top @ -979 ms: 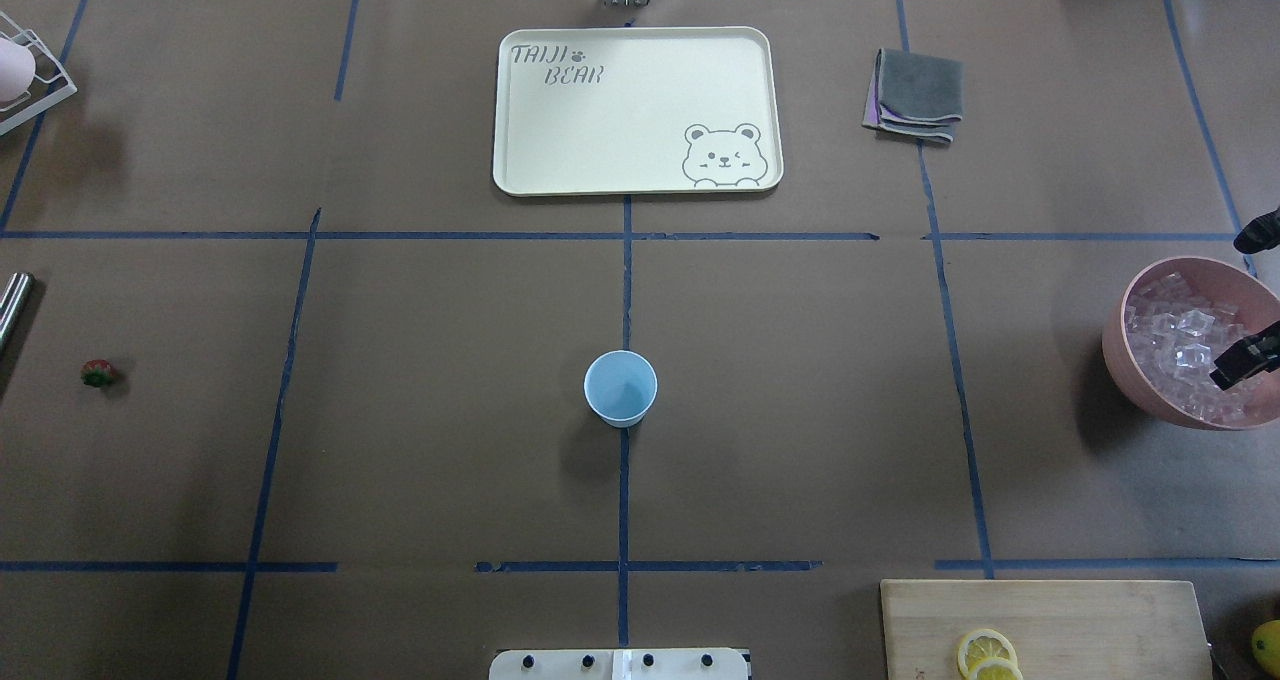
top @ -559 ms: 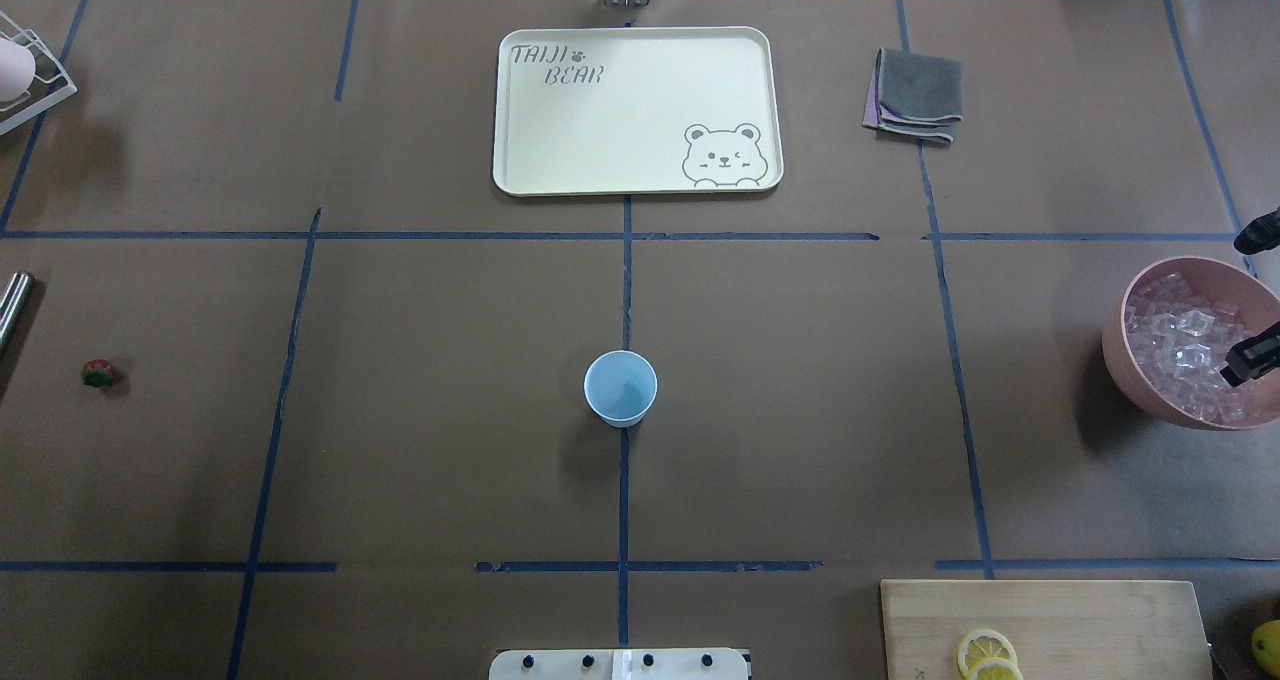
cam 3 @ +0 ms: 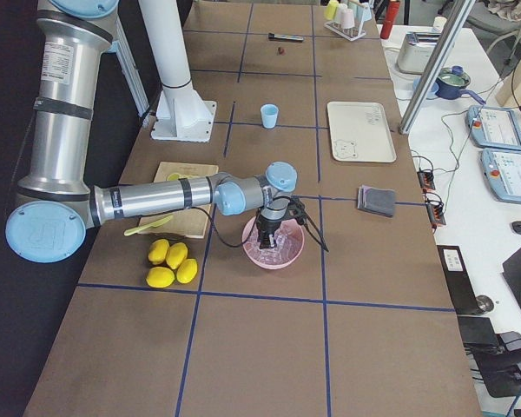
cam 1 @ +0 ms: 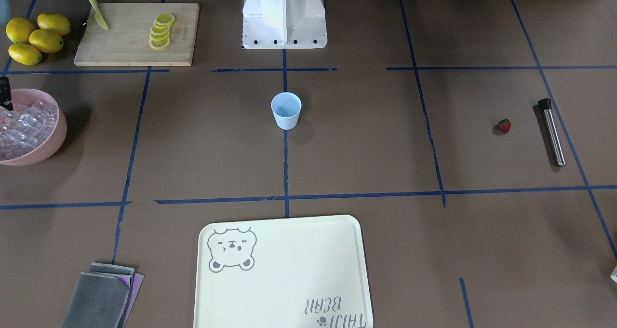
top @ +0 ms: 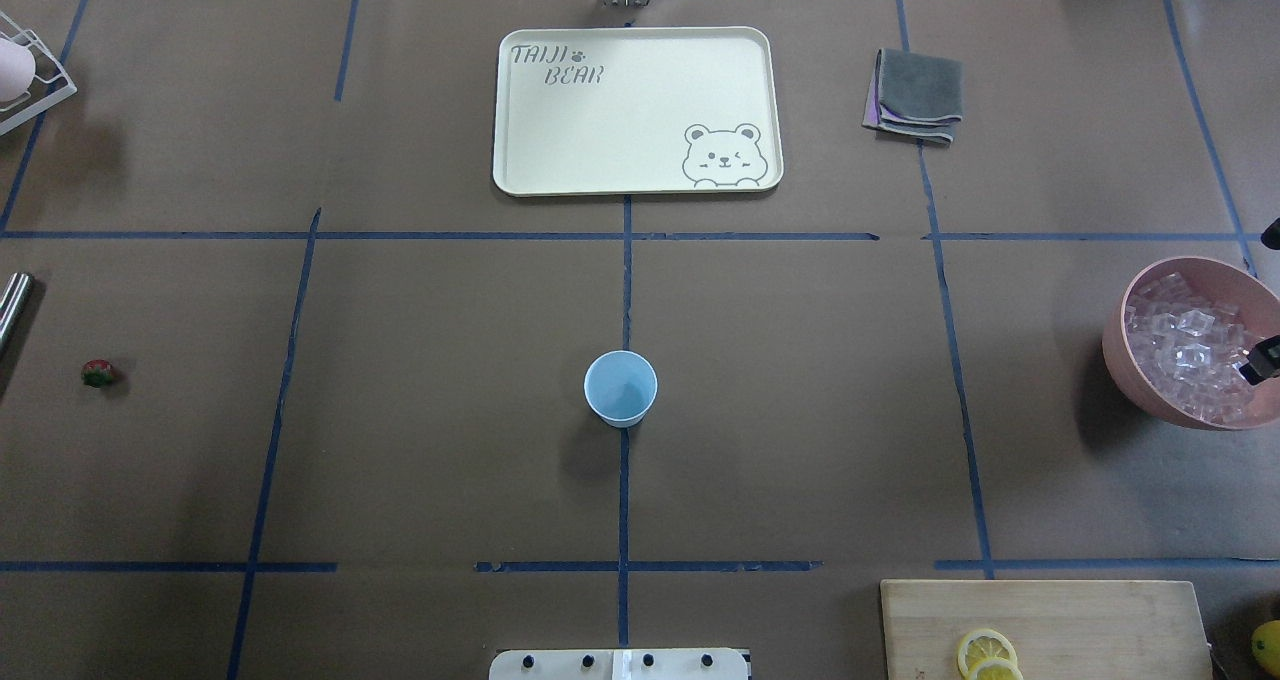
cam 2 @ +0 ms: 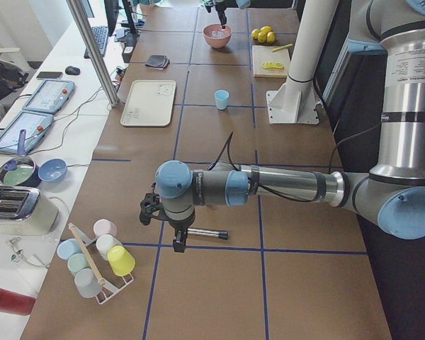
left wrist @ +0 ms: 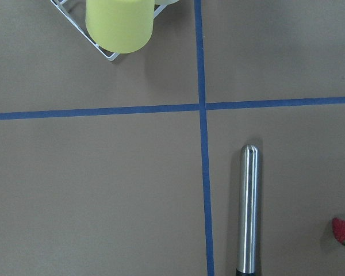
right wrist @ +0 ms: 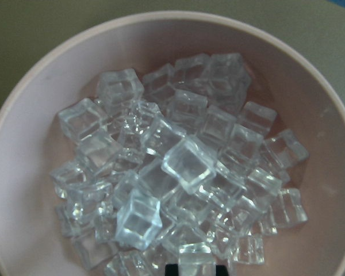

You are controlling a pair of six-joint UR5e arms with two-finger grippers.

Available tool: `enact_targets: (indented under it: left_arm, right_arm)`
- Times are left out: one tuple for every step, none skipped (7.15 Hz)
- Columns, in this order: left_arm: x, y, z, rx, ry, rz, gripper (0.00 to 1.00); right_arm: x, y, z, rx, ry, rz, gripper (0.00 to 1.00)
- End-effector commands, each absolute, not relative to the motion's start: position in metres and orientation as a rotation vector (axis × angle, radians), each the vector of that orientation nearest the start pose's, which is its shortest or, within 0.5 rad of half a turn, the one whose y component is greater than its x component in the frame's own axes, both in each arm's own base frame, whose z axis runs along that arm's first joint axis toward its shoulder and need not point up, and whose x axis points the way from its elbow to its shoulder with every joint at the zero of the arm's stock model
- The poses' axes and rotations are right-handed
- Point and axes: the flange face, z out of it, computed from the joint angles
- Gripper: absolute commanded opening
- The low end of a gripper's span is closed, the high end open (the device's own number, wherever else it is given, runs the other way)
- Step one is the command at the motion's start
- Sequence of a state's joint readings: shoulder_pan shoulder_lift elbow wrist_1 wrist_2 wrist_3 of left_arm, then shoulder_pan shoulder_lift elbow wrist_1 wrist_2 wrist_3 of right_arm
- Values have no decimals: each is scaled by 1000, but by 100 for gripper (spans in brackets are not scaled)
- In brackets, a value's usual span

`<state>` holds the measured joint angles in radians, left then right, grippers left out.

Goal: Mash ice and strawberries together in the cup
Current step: 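Lower the right gripper into the bowl and grasp an ice cube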

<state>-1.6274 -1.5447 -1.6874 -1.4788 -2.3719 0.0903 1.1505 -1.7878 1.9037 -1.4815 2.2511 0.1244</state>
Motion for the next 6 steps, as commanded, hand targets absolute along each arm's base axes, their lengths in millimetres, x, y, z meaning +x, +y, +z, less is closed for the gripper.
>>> enact_targets:
  left_arm:
    - [-88, -475, 615, 61, 802, 23, 100]
    - [-88, -473, 615, 61, 800, 23, 100]
    - [-88, -467, 616, 58, 802, 20, 100]
    - [-87, -467, 616, 58, 802, 20, 100]
    - [-87, -466, 617, 56, 802, 19, 100]
    - [-88, -466, 617, 56, 800, 19, 100]
  right_arm:
    - [-50, -393, 590, 58, -700, -342, 0]
    - [-29, -395, 581, 62, -694, -323, 0]
    - [-28, -411, 551, 85, -697, -316, 0]
    - [-31, -424, 517, 100, -705, -310, 0]
    - [-36, -444, 481, 111, -708, -310, 0]
    - [-44, -469, 437, 120, -738, -305, 0]
